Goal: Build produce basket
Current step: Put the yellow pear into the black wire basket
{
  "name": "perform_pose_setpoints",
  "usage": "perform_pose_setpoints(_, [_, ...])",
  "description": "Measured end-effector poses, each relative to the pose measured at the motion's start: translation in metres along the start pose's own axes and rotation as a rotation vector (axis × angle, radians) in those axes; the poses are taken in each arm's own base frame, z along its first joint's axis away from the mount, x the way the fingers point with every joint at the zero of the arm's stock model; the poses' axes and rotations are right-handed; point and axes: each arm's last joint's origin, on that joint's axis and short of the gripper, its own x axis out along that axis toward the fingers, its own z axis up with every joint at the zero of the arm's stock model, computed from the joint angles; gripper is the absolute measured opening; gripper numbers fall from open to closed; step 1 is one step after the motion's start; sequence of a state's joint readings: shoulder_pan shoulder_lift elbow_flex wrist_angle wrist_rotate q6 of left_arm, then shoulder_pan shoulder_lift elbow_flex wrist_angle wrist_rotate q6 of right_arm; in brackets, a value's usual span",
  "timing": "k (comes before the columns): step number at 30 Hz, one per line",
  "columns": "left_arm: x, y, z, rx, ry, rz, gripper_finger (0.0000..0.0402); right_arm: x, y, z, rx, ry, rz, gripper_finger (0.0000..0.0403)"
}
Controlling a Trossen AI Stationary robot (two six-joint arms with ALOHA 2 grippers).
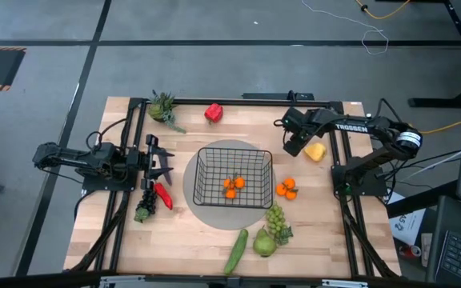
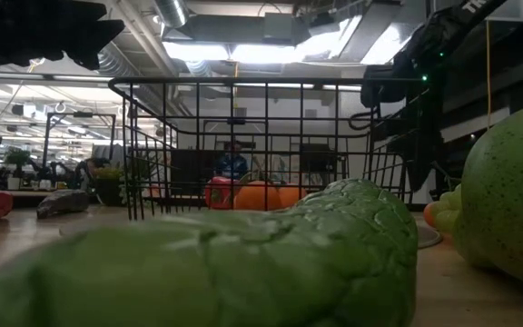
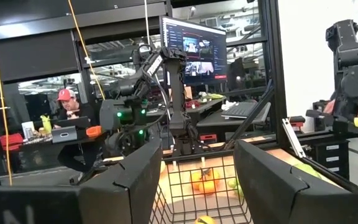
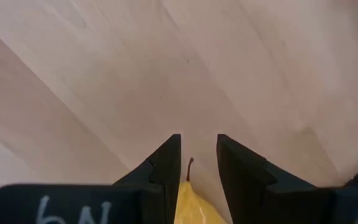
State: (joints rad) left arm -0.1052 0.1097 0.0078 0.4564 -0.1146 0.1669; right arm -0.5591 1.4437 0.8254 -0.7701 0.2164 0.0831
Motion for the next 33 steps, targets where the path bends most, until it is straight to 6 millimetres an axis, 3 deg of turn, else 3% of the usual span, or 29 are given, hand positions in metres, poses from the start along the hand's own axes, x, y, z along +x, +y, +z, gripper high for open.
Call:
perform_pose_setpoints(13, [0.0, 0.0, 0.0, -0.002, 0.0, 0.0, 0.0197, 0.01, 0.001, -0.008, 0.069, 0.01, -0.002, 0.0206])
perform_pose_setpoints(26, [0.0, 0.0, -0.002, -0.006, 0.022, -0.004, 0.0197, 0.01, 0.002, -0.012, 0.062, 0.063, 0.025, 0.0192])
perform_pose_setpoints(33, [0.0, 0.0, -0.002, -0.014, 0.022, -0.003, 0.0197, 0.026, 0.005, -0.011, 0.044, 0.126, -0.002, 0.0189])
